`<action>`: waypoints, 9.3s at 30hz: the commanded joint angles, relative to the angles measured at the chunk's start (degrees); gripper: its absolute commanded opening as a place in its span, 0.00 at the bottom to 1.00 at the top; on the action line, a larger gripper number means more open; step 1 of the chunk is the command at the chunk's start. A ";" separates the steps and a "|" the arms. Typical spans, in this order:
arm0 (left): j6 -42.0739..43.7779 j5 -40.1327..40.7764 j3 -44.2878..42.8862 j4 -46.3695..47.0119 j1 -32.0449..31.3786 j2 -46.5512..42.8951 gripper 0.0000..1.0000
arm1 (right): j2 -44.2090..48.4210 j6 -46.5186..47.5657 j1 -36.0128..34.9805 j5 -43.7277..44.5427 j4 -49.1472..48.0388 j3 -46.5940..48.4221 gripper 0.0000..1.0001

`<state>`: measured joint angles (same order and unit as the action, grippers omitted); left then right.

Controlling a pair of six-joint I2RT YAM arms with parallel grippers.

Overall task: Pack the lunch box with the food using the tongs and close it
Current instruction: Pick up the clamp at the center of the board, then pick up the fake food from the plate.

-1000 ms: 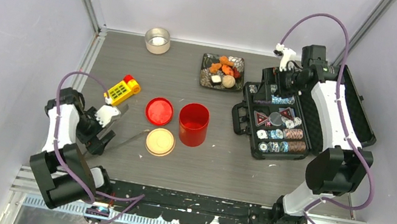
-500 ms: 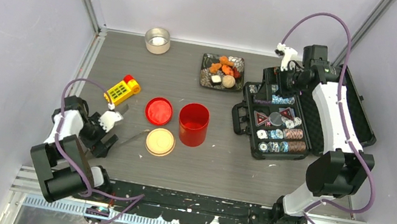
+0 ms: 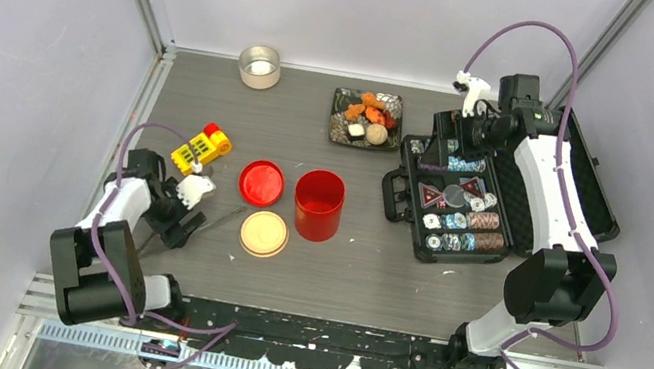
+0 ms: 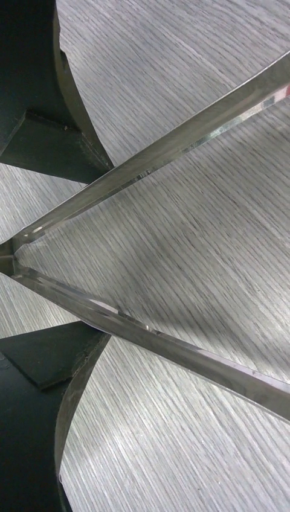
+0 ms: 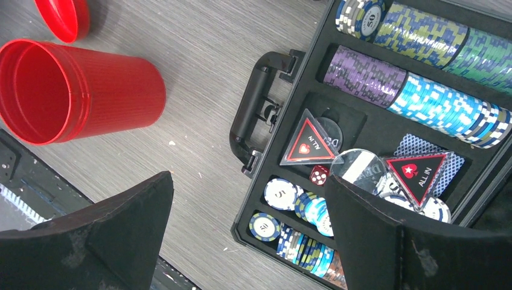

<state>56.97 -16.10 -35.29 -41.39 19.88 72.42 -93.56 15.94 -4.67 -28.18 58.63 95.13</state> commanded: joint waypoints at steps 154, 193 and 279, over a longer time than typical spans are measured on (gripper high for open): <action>-64.17 9.55 -77.31 1.92 -54.21 33.65 0.67 | -5.76 -81.93 -18.55 19.88 -49.42 1.28 0.00; -60.04 5.08 -73.55 3.46 -47.95 29.24 0.30 | -2.88 -75.27 -9.25 9.02 -50.81 1.36 0.80; -4.81 5.56 -99.62 -17.39 -45.25 64.15 0.45 | 7.69 -41.29 16.74 -11.95 -25.67 -6.27 0.87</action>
<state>50.50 -11.90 -132.20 -60.64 -24.82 136.75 -88.31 -25.78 11.75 -40.29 34.35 89.08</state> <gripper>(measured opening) 0.457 0.870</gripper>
